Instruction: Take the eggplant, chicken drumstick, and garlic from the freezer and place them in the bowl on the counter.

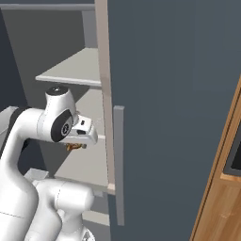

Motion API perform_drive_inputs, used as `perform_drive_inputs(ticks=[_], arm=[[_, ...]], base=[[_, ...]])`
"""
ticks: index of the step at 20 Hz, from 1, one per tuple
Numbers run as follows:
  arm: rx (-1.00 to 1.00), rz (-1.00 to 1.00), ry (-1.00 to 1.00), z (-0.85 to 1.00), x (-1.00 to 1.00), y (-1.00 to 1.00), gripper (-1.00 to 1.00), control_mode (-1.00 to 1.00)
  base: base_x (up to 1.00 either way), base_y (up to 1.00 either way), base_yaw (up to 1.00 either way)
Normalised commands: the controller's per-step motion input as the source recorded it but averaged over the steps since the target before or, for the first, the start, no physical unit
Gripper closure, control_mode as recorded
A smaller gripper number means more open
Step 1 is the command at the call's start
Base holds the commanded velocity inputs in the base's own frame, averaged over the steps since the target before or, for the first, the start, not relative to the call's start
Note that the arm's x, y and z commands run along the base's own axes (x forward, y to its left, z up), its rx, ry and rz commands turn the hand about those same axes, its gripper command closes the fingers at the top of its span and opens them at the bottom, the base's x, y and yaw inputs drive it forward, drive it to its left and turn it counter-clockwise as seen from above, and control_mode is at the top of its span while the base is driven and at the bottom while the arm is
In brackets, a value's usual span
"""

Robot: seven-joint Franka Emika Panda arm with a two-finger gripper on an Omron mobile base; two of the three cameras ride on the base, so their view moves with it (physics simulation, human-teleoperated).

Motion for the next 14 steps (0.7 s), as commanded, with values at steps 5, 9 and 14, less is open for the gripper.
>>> perform_drive_inputs(ticks=[5, 9, 14], arm=[[0.00, 0.00, 0.00, 0.00, 0.00, 0.00, 1.00, 1.00], [0.00, 0.00, 0.00, 0.00, 0.00, 0.00, 1.00, 1.00], [0.00, 0.00, 0.00, 0.00, 0.00, 0.00, 1.00, 1.00]], base=[[-1.00, -0.32, 0.00], [-0.83, -0.42, 0.07], [-0.29, -0.12, 0.60]])
